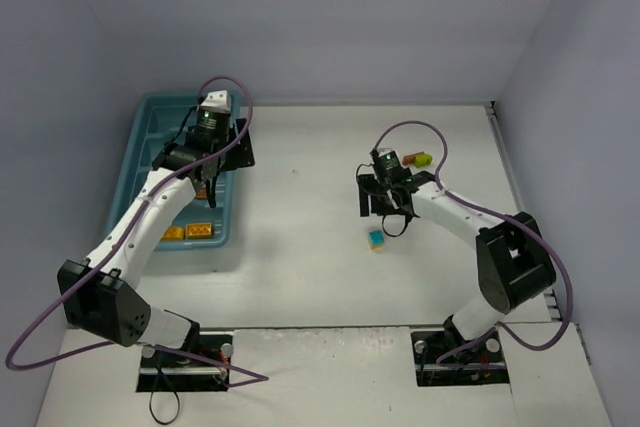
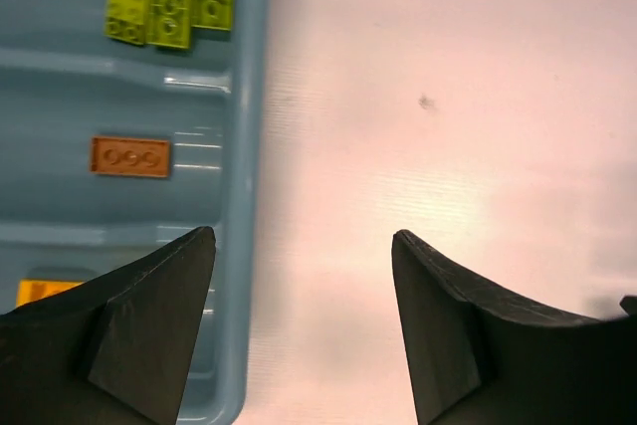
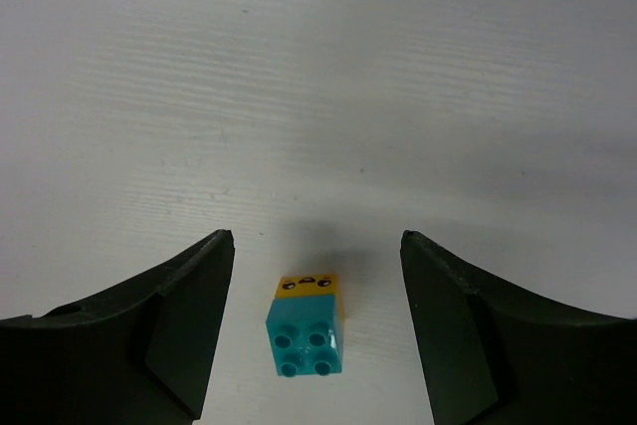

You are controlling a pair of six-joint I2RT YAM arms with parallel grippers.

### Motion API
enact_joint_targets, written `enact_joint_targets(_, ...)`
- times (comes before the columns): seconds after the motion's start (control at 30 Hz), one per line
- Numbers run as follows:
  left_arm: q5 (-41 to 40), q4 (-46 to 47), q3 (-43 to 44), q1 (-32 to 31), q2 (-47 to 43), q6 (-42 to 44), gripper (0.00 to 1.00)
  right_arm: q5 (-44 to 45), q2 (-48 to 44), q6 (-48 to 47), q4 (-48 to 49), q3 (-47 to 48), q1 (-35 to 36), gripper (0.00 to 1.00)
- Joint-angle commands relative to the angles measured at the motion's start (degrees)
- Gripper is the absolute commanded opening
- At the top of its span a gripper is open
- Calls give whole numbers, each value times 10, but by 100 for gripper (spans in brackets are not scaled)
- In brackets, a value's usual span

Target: Sort the legos into containers by color

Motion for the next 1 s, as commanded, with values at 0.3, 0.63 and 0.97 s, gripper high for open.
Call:
enact_joint_targets(0.3, 74, 45, 23, -35, 45, 23, 66, 28, -51, 31, -65, -10, 30, 65)
enact_joint_targets(0.63, 90, 51, 31, -47, 68, 27, 66, 22, -41, 43, -76, -26, 43, 60)
enact_joint_targets(0.97, 110, 54, 42, -54, 88, 28, 66, 9, -38, 44, -78, -40, 47, 55)
